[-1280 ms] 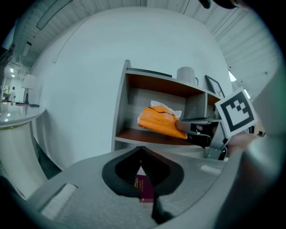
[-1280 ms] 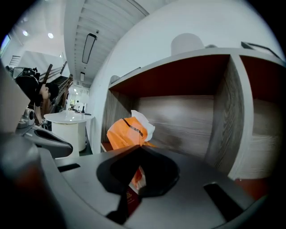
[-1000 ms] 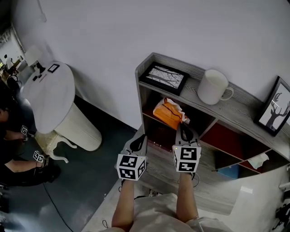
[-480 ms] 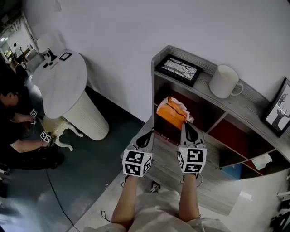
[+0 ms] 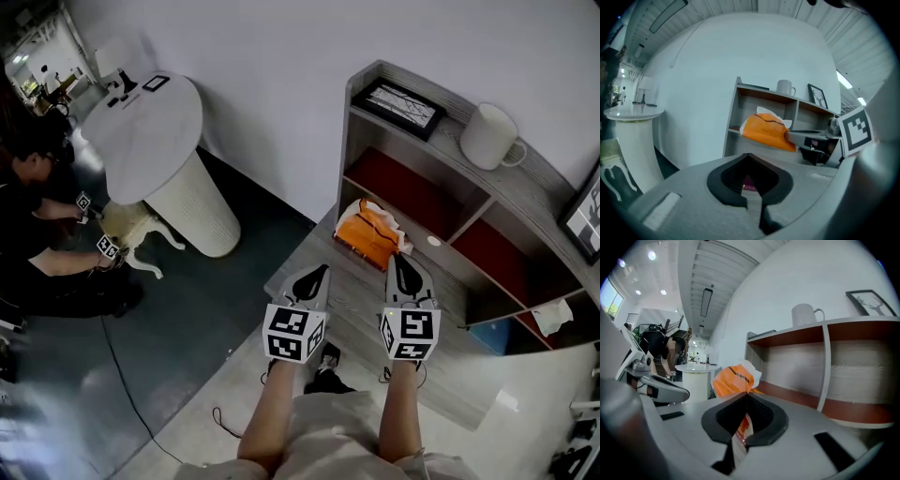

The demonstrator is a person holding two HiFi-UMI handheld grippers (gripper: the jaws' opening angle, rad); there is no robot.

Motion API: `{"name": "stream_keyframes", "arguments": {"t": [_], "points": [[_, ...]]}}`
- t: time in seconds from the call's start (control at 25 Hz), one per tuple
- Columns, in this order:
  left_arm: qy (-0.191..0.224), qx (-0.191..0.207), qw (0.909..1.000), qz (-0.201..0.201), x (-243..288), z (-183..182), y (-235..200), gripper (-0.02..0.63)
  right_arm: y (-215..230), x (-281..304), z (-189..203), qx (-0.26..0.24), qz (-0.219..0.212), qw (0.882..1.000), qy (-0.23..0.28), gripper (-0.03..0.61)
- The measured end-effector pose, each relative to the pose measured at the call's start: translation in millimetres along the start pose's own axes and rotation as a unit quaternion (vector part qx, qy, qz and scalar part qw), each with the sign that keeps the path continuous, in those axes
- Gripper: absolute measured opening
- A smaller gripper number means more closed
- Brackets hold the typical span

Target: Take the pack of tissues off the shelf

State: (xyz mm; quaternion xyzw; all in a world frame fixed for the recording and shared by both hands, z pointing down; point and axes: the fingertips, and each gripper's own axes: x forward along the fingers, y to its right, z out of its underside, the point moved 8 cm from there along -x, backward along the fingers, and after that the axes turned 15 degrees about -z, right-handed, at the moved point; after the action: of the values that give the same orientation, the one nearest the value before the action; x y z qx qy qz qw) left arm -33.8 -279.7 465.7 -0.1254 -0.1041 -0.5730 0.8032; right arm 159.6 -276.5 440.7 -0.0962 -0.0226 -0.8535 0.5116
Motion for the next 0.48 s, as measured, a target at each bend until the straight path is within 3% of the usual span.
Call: {"name": "stream_keyframes", "arguments": {"t": [0.48], "points": [[-0.013, -0.028, 0.9995, -0.007, -65.7, 41.7, 12.9, 0.008, -37.6, -53.1, 51.8, 0.029, -0.019, 0.999, -0.036, 0.018]]}}
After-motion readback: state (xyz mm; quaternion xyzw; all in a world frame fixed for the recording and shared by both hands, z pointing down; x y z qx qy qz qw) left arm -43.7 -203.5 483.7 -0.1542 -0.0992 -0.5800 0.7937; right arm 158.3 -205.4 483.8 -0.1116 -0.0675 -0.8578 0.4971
